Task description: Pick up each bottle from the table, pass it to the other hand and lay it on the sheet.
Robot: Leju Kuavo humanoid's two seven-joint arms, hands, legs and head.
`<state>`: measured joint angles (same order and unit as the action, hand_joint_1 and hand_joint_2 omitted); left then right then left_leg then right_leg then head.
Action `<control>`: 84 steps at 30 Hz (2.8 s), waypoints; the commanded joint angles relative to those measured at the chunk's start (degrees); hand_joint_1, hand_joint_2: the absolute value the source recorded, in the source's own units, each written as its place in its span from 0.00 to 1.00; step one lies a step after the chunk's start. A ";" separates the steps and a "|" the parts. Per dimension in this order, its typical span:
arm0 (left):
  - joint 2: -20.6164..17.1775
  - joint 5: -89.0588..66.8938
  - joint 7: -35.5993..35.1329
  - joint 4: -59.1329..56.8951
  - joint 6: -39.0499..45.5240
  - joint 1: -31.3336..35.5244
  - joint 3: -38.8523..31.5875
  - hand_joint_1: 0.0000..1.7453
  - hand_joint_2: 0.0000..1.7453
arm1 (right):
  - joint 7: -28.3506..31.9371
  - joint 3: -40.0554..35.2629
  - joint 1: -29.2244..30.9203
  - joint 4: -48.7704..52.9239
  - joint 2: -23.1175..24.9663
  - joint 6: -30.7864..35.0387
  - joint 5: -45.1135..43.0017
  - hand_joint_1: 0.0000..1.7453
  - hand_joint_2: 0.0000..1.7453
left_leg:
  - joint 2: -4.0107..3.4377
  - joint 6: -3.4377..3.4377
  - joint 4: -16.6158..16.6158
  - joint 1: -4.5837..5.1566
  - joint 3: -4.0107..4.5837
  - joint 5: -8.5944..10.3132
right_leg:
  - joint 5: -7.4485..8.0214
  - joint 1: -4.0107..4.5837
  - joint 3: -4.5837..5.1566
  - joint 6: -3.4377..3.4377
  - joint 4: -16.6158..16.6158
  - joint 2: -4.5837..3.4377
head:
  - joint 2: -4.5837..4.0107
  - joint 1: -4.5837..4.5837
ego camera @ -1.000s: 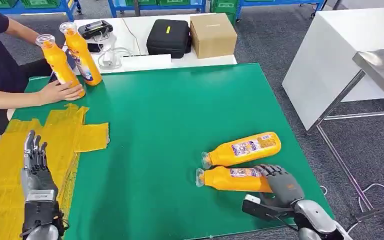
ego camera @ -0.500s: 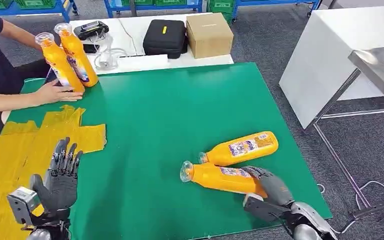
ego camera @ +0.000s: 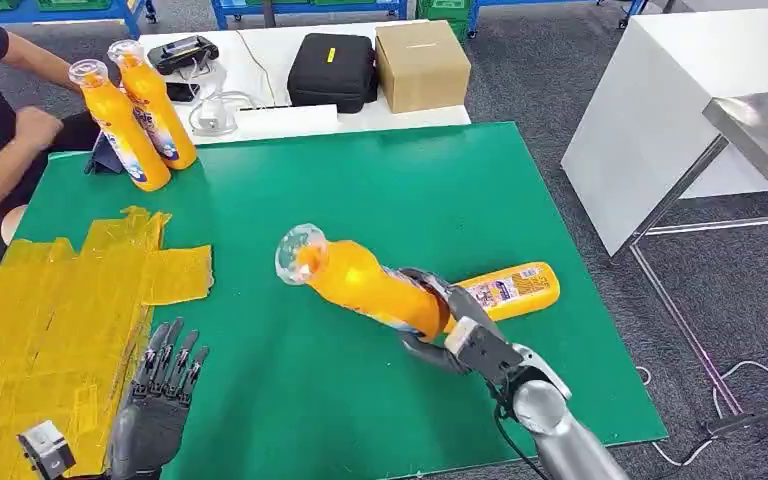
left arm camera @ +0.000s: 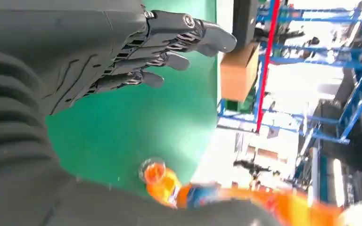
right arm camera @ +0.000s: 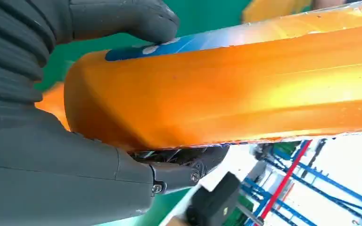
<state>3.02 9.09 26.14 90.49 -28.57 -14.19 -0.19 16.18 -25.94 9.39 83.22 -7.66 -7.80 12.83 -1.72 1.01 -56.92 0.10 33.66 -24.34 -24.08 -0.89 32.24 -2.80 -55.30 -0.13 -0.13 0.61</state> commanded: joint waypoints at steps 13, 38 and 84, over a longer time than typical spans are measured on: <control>-2.57 -9.01 2.15 0.04 7.18 6.40 12.15 0.00 1.00 | -3.83 -11.60 19.94 -24.88 13.28 1.60 -3.43 1.00 1.00 | 0.15 -0.12 -0.01 -0.11 0.08 0.09 | 0.06 0.10 0.08 0.17 -0.06 0.09 | 0.00 0.00; 0.37 -13.04 4.59 0.23 12.26 6.54 6.22 0.00 1.00 | -2.92 -35.12 13.50 -19.49 15.47 0.43 5.01 1.00 1.00 | 0.25 -0.16 0.05 -0.22 0.15 0.03 | 0.01 0.19 0.17 0.23 0.04 0.13 | 0.00 0.00; 6.59 -32.06 6.62 6.66 47.72 7.52 7.69 1.00 1.00 | -2.69 -38.28 9.25 -25.66 16.08 2.50 9.19 1.00 1.00 | 0.45 -0.19 0.00 -0.27 0.45 0.10 | -0.02 0.25 0.45 0.26 0.02 0.46 | 0.00 -0.02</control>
<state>7.78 -26.25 33.57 96.85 19.41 -11.59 7.82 13.07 -58.33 21.41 62.42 8.57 -5.11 20.79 -1.68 0.88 -56.94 -0.07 34.27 -24.21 -23.99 -0.73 32.97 -2.65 -55.34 0.02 -0.13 0.59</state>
